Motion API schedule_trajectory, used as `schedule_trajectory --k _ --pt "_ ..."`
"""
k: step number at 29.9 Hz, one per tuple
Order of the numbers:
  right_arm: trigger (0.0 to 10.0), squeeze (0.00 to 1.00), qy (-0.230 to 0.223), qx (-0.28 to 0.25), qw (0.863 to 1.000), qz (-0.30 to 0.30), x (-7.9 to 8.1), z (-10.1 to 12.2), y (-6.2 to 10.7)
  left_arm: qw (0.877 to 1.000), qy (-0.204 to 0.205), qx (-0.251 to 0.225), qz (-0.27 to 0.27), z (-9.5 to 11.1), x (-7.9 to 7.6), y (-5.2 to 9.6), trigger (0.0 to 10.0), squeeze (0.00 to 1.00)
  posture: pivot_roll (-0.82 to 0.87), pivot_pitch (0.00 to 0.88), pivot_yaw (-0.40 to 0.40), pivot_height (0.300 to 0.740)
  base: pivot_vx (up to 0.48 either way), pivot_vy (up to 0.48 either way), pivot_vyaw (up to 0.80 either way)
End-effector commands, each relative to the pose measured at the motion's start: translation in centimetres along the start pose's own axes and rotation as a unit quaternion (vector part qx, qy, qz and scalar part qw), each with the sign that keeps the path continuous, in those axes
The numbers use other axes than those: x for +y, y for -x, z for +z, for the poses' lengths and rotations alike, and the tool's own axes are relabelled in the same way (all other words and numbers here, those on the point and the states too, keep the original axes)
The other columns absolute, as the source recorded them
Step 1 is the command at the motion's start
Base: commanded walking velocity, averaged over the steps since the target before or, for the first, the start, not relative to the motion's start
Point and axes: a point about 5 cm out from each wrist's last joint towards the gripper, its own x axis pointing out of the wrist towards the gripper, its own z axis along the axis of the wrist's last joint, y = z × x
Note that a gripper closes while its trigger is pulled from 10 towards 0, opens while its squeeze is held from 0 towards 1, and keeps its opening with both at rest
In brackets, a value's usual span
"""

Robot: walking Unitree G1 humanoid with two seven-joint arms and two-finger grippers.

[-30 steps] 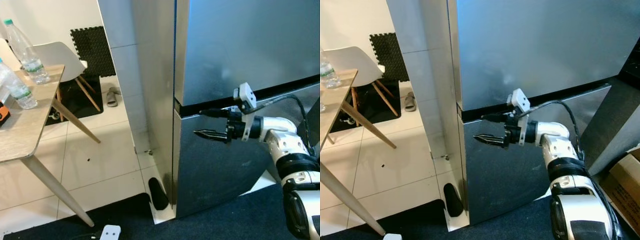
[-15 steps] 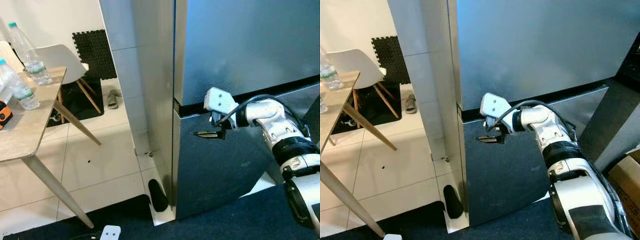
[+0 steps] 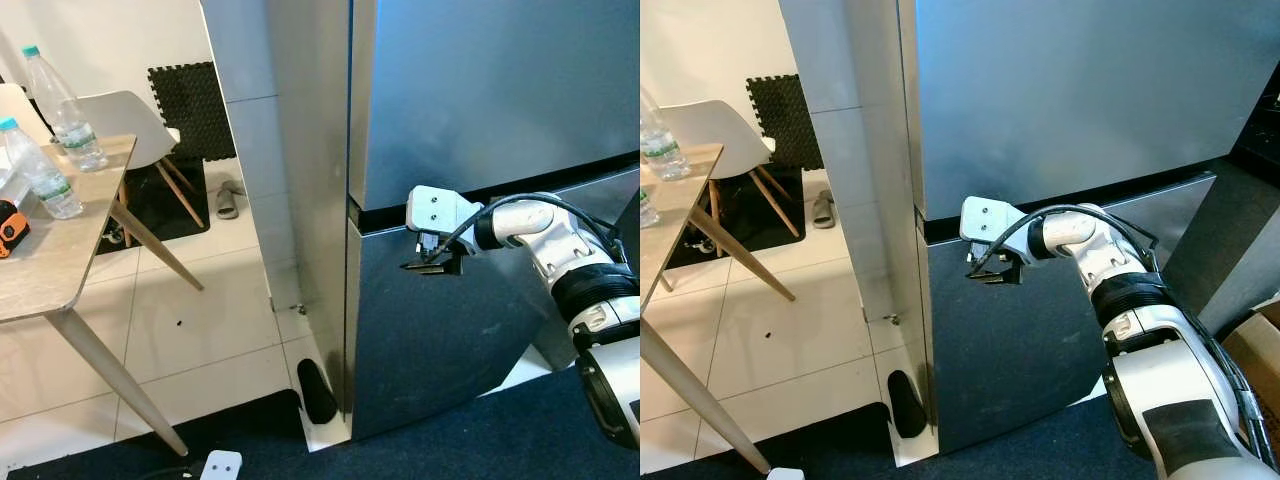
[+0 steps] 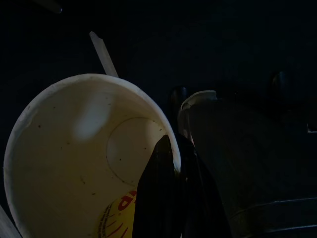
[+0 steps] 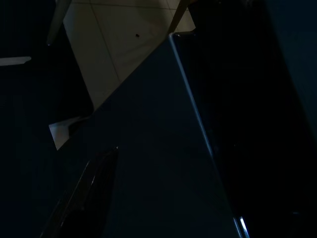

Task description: Restocking fridge

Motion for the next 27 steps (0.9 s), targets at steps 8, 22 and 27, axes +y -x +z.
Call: schedule_trajectory --k 8,22,27 --pt "10.0 0.00 -0.003 0.026 0.998 0.062 1.1 -1.0 0.0 1.000 -0.006 0.018 -0.005 -1.0 -0.3 0.1 10.0 0.00 -0.02 0.000 0.002 0.740 0.000 0.000 0.00" --pt "10.0 0.00 -0.021 -0.026 0.995 0.096 0.7 -0.3 1.2 1.000 -0.011 0.019 -0.006 -1.0 -0.4 0.1 10.0 0.00 -0.03 0.000 0.003 0.740 0.000 0.000 0.00" --pt "10.0 0.00 -0.027 -0.037 0.993 0.111 0.8 -0.2 1.5 1.000 -0.011 0.020 -0.006 -1.0 -0.4 0.1 10.0 0.00 -0.03 0.000 0.003 0.740 0.000 0.000 0.00"
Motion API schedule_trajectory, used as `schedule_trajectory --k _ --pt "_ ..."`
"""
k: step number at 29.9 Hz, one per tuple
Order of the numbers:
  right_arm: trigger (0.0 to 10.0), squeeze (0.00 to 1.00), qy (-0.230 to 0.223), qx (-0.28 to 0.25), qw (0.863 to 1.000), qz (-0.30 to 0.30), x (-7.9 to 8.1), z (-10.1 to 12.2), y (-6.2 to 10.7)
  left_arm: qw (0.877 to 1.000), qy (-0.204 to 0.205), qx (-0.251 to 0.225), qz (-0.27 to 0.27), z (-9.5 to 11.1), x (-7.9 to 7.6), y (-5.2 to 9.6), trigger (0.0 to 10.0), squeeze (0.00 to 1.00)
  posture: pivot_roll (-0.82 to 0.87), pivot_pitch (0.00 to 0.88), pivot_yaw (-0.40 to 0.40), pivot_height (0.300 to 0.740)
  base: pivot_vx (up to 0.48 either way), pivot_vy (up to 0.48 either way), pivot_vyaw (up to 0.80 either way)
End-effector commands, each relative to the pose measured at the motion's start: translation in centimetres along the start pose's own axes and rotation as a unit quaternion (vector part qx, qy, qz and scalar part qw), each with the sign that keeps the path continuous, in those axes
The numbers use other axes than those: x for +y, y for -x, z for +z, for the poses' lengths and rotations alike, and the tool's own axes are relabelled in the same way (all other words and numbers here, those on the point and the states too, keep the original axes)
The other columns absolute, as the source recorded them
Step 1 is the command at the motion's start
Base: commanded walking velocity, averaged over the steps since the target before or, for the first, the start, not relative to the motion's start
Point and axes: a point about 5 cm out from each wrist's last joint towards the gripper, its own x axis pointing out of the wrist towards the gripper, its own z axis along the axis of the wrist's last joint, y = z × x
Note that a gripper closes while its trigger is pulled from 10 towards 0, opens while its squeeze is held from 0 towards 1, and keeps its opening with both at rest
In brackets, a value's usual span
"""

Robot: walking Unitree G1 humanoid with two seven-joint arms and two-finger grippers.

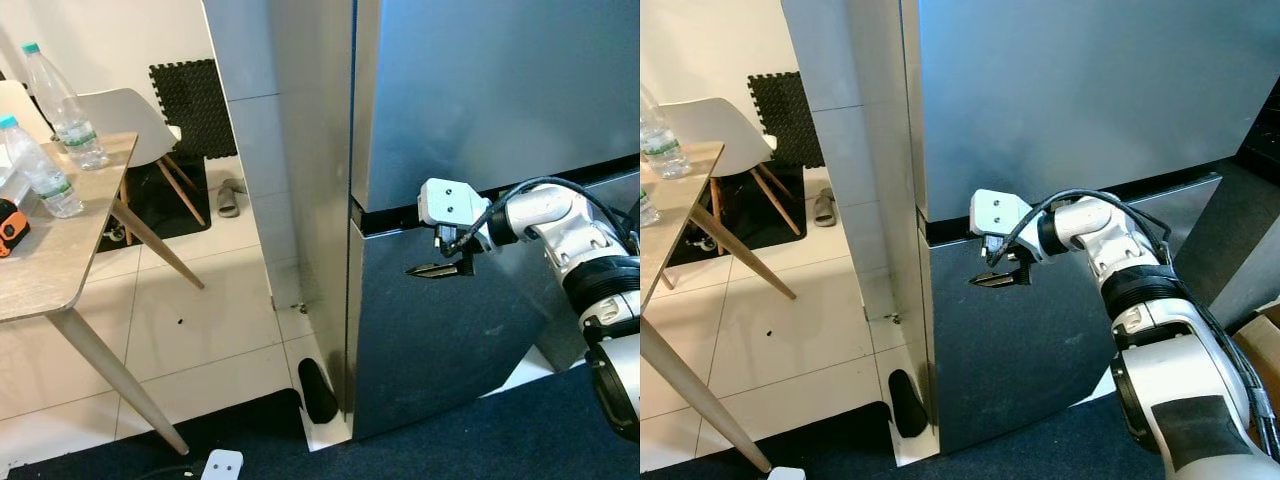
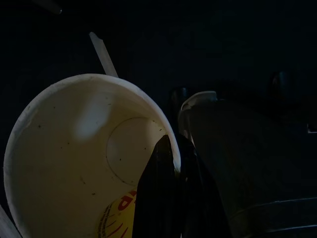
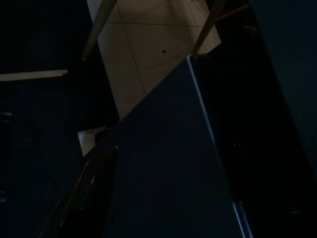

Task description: Restocking fridge

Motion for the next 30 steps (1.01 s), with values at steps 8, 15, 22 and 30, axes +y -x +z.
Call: schedule_trajectory --k 8,15,22,30 --pt "10.0 0.00 -0.008 0.010 0.999 0.048 1.1 -0.8 -0.3 1.000 -0.008 0.022 -0.006 -1.1 -0.4 0.1 10.0 0.00 -0.03 0.000 0.003 0.740 0.000 0.000 0.00" --pt "10.0 0.00 -0.010 0.043 0.997 0.067 1.6 -1.5 -0.4 1.000 -0.011 0.023 -0.006 -1.2 -0.4 0.1 10.0 0.00 -0.03 0.000 0.004 0.740 0.000 0.000 0.00" --pt "10.0 0.00 -0.021 0.053 0.992 0.109 2.2 -1.9 0.4 1.000 -0.014 0.026 -0.005 -1.4 -0.3 0.1 10.0 0.00 -0.03 0.000 0.004 0.740 0.000 0.000 0.00" --pt "10.0 0.00 -0.028 -0.017 0.993 0.117 1.8 -0.6 1.3 1.000 -0.017 0.025 -0.005 -1.4 -0.3 0.1 10.0 0.00 -0.03 0.000 0.004 0.740 0.000 0.000 0.00"
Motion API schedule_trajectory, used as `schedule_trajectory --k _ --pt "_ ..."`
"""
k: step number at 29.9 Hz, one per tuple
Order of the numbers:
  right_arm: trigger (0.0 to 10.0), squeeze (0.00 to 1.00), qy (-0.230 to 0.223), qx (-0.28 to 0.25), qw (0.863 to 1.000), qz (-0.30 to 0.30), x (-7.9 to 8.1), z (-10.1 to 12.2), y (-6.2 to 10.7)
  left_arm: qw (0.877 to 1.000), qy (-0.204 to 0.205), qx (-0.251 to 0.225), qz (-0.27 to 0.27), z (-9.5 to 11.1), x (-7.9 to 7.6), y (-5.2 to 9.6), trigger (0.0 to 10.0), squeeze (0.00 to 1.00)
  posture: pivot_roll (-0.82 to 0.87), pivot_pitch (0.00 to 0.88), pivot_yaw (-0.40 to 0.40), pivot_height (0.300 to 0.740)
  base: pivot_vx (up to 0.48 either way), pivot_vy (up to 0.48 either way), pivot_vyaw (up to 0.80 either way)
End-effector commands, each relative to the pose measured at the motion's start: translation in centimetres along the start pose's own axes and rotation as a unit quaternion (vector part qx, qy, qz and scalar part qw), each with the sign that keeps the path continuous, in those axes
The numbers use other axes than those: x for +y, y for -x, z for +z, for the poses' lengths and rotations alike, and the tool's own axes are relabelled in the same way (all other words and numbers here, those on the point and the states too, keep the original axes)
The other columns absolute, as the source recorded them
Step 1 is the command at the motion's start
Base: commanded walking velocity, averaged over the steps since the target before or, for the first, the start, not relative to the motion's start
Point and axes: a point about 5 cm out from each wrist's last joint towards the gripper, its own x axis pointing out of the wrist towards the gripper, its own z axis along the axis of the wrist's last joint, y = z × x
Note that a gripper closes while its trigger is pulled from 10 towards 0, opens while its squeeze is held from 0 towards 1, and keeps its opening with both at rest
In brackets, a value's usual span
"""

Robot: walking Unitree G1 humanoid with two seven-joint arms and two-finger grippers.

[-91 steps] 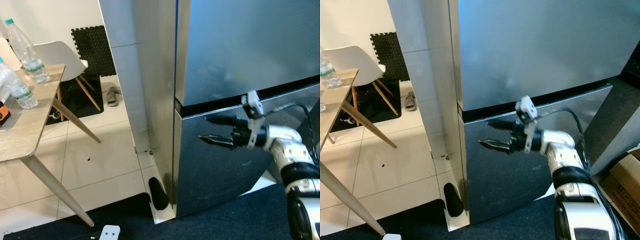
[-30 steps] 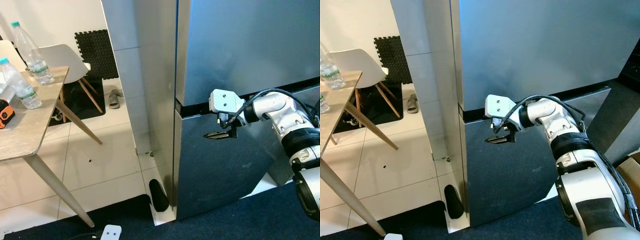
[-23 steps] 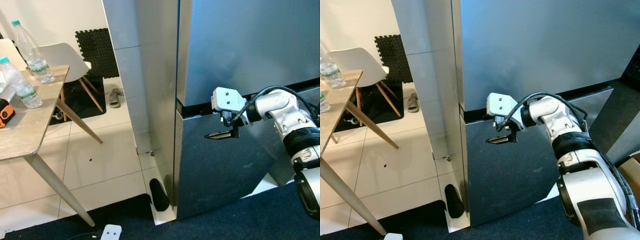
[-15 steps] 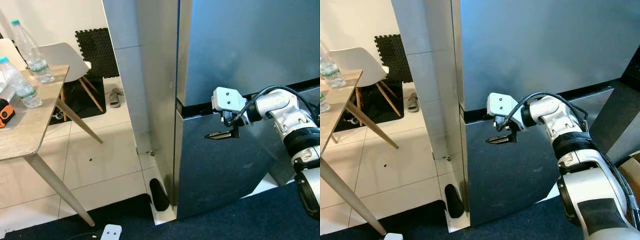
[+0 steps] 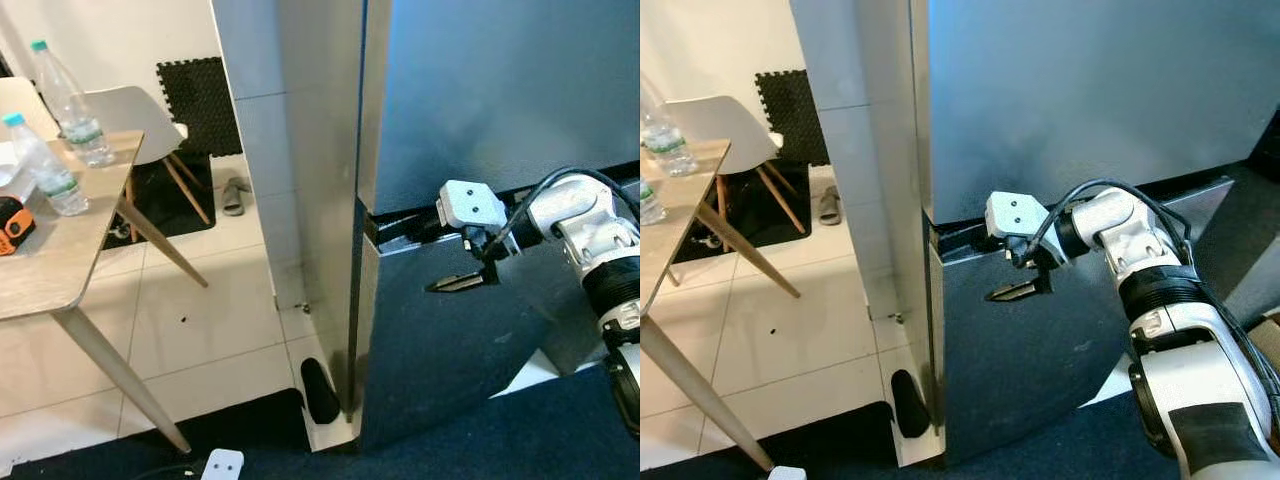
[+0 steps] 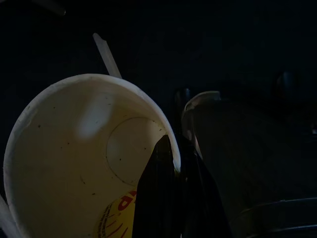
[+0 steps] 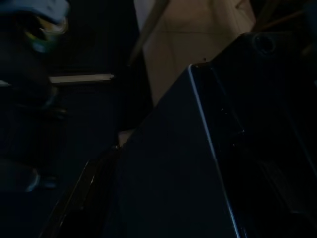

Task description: Restocking fridge

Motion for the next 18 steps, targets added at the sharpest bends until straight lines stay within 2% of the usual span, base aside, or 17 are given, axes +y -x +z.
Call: schedule_trajectory --k 1,4,5,6,7,9,11,12,15,16,17,18 --pt "10.0 0.00 -0.010 -0.024 0.999 0.024 0.5 0.0 -0.3 1.000 -0.008 0.023 -0.004 -1.3 -0.3 0.1 10.0 0.00 -0.03 0.000 0.004 0.740 0.000 0.000 0.00" --pt "10.0 0.00 -0.009 -0.033 0.999 0.024 0.5 0.2 -0.3 1.000 -0.008 0.023 -0.004 -1.3 -0.3 0.1 10.0 0.00 -0.03 0.000 0.004 0.740 0.000 0.000 0.00" --pt "10.0 0.00 -0.005 -0.080 0.997 0.016 0.4 1.3 0.1 1.000 -0.008 0.024 -0.004 -1.3 -0.3 0.1 10.0 0.00 -0.03 0.000 0.004 0.740 0.000 0.000 0.00" --pt "10.0 0.00 -0.005 -0.080 0.997 0.016 0.4 1.3 0.1 1.000 -0.008 0.024 -0.004 -1.3 -0.3 0.1 10.0 0.00 -0.03 0.000 0.004 0.740 0.000 0.000 0.00" --pt "10.0 0.00 -0.003 -0.138 0.990 0.012 0.4 2.6 0.6 1.000 -0.008 0.024 -0.004 -1.3 -0.3 0.1 10.0 0.00 -0.03 0.000 0.004 0.740 0.000 0.000 0.00" --pt "10.0 0.00 0.006 -0.268 0.963 0.021 1.0 5.6 2.2 1.000 -0.008 0.024 -0.004 -1.4 -0.3 0.1 10.0 0.00 -0.03 0.000 0.005 0.740 0.000 0.000 0.00" --pt "10.0 0.00 0.011 -0.330 0.943 0.034 1.7 6.8 3.2 1.000 -0.008 0.025 -0.004 -1.4 -0.3 0.1 10.0 0.00 -0.03 0.000 0.005 0.740 0.000 0.000 0.00" --pt "10.0 0.00 0.007 -0.342 0.939 0.035 1.8 6.8 3.4 1.000 -0.008 0.026 -0.005 -1.4 -0.3 0.1 10.0 0.00 -0.03 0.000 0.003 0.740 0.000 0.000 0.00" --pt "10.0 0.00 -0.007 -0.332 0.943 0.032 2.1 6.0 3.1 1.000 -0.008 0.026 -0.005 -1.5 -0.3 0.1 10.0 0.00 -0.03 0.000 0.003 0.740 0.000 0.000 0.00" --pt "10.0 0.00 -0.017 -0.310 0.950 0.030 2.2 5.1 2.6 1.000 -0.008 0.026 -0.005 -1.5 -0.4 0.1 10.0 0.00 -0.03 0.000 0.003 0.740 0.000 0.000 0.00" --pt "10.0 0.00 -0.017 -0.310 0.950 0.030 2.2 5.1 2.6 1.000 -0.008 0.026 -0.005 -1.5 -0.4 0.1 10.0 0.00 -0.03 0.000 0.003 0.740 0.000 0.000 0.00" --pt "10.0 0.00 -0.032 -0.272 0.961 0.029 2.5 3.7 1.7 1.000 -0.008 0.026 -0.005 -1.5 -0.3 0.1 10.0 0.00 -0.03 0.000 0.005 0.740 0.000 0.000 0.00"
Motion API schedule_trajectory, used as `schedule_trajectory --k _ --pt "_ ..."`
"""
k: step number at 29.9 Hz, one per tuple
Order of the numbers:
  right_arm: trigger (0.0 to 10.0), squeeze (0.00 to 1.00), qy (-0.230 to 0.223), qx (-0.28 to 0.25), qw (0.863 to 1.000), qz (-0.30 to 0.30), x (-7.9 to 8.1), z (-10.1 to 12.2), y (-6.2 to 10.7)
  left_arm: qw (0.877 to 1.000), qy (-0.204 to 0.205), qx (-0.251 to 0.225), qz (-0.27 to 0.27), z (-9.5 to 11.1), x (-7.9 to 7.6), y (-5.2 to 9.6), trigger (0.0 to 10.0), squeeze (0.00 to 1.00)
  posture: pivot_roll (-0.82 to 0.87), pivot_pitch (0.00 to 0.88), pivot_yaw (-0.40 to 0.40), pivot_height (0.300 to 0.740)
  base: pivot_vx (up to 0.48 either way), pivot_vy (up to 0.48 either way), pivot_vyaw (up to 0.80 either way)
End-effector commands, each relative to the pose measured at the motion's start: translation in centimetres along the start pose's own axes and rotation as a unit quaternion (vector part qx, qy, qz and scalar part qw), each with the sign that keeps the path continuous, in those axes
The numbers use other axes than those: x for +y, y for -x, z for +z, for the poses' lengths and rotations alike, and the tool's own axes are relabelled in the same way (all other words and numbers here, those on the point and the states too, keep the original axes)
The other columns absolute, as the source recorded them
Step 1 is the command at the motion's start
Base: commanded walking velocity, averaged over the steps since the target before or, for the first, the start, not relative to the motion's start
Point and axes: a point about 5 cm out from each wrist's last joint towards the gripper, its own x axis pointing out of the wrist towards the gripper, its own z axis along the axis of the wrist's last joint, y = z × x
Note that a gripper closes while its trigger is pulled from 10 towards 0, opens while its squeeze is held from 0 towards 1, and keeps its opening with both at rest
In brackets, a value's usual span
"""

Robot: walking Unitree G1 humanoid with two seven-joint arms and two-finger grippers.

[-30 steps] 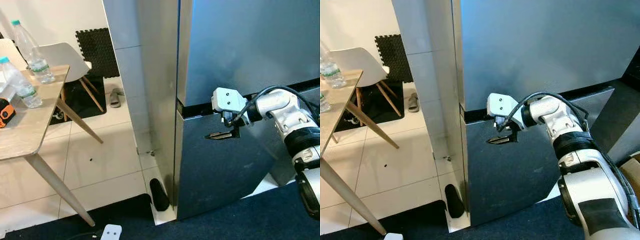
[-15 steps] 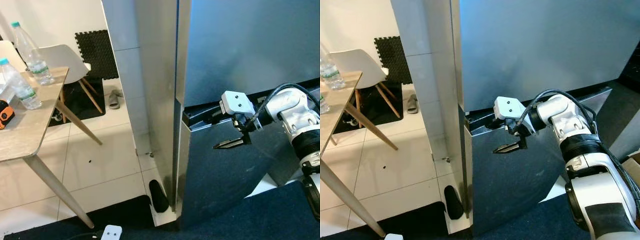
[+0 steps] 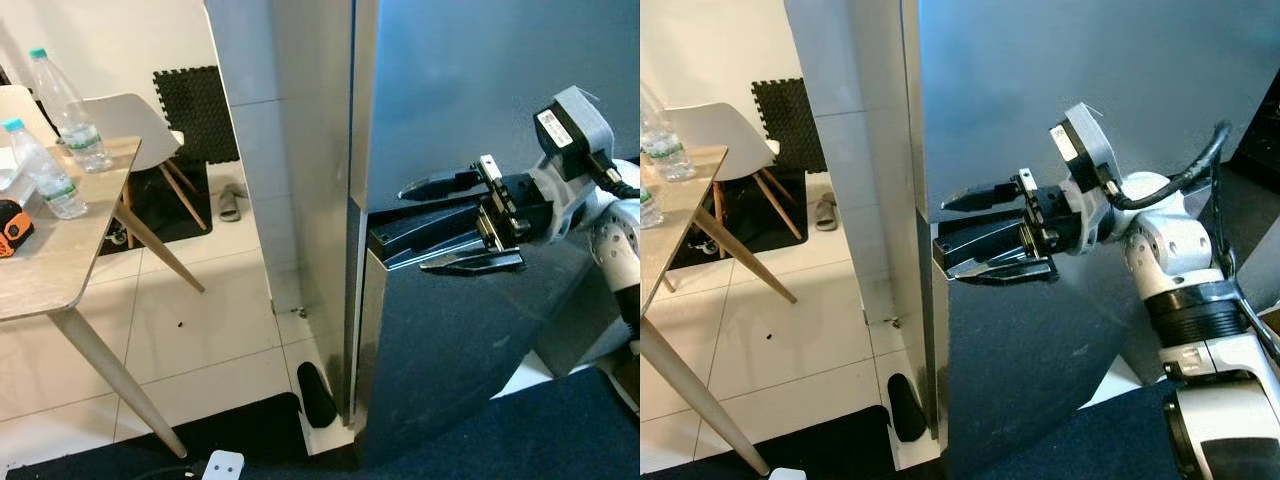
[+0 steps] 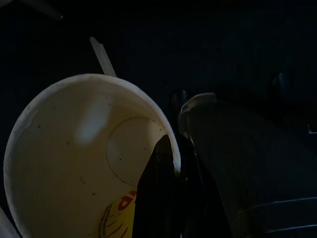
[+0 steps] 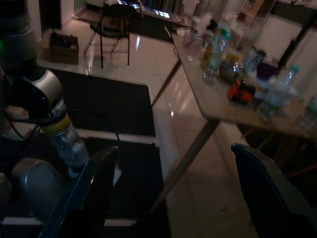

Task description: Restocking fridge

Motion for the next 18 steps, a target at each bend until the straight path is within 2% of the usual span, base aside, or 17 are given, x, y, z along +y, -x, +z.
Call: schedule_trajectory --k 1,2,3,4,5,6,7,8,12,15,17,18 --pt "10.0 0.00 -0.017 0.040 0.999 -0.003 0.3 -1.7 0.1 1.000 -0.007 0.024 -0.005 -1.3 -0.3 0.1 10.0 0.00 -0.03 0.000 0.005 0.740 0.000 0.000 0.00" --pt "10.0 0.00 -0.039 0.085 0.996 -0.007 0.8 -3.8 0.3 1.000 -0.008 0.023 -0.005 -1.2 -0.3 0.1 10.0 0.00 -0.03 0.000 0.005 0.740 0.000 0.000 0.00" --pt "10.0 0.00 -0.039 0.085 0.996 -0.007 0.8 -3.8 0.3 1.000 -0.008 0.023 -0.005 -1.2 -0.3 0.1 10.0 0.00 -0.03 0.000 0.005 0.740 0.000 0.000 0.00" --pt "10.0 0.00 -0.061 0.122 0.991 -0.009 1.4 -5.6 0.5 1.000 -0.008 0.022 -0.005 -1.1 -0.3 0.1 10.0 0.00 -0.03 0.000 0.006 0.740 0.000 0.000 0.00" --pt "10.0 0.00 -0.061 0.122 0.991 -0.009 1.4 -5.6 0.5 1.000 -0.008 0.022 -0.005 -1.1 -0.3 0.1 10.0 0.00 -0.03 0.000 0.006 0.740 0.000 0.000 0.00" --pt "10.0 0.00 -0.083 0.141 0.987 -0.006 2.1 -6.8 0.6 1.000 -0.009 0.021 -0.005 -1.1 -0.3 0.1 10.0 0.00 -0.03 0.000 0.007 0.740 0.000 0.000 0.00" --pt "10.0 0.00 -0.110 0.145 0.983 -0.005 2.9 -7.8 0.8 1.000 -0.010 0.020 -0.004 -1.0 -0.2 0.1 10.0 0.00 -0.03 0.000 0.009 0.740 0.000 0.000 0.00" --pt "10.0 0.00 -0.110 0.145 0.983 -0.005 2.9 -7.8 0.8 1.000 -0.010 0.020 -0.004 -1.0 -0.2 0.1 10.0 0.00 -0.03 0.000 0.009 0.740 0.000 0.000 0.00" --pt "10.0 0.00 -0.218 0.157 0.963 -0.008 6.6 -11.6 1.2 1.000 -0.016 0.019 -0.001 -0.9 0.0 0.1 10.0 0.00 -0.04 0.000 0.015 0.740 0.000 0.000 0.00" --pt "10.0 0.00 -0.243 0.166 0.956 -0.013 7.4 -12.8 1.4 1.000 -0.017 0.019 -0.001 -0.8 0.1 0.1 10.0 0.00 -0.04 0.000 0.016 0.740 0.000 0.000 0.00" --pt "10.0 0.00 -0.298 0.202 0.932 -0.044 9.2 -16.0 2.0 1.000 -0.019 0.018 0.003 -0.7 0.2 0.1 10.0 0.00 -0.04 0.000 0.016 0.740 0.000 0.000 0.00" --pt "10.0 0.00 -0.321 0.231 0.916 -0.075 10.0 -17.8 2.3 1.000 -0.018 0.015 0.007 -0.6 0.4 0.1 10.0 0.00 -0.04 0.000 0.019 0.740 0.000 0.000 0.00"
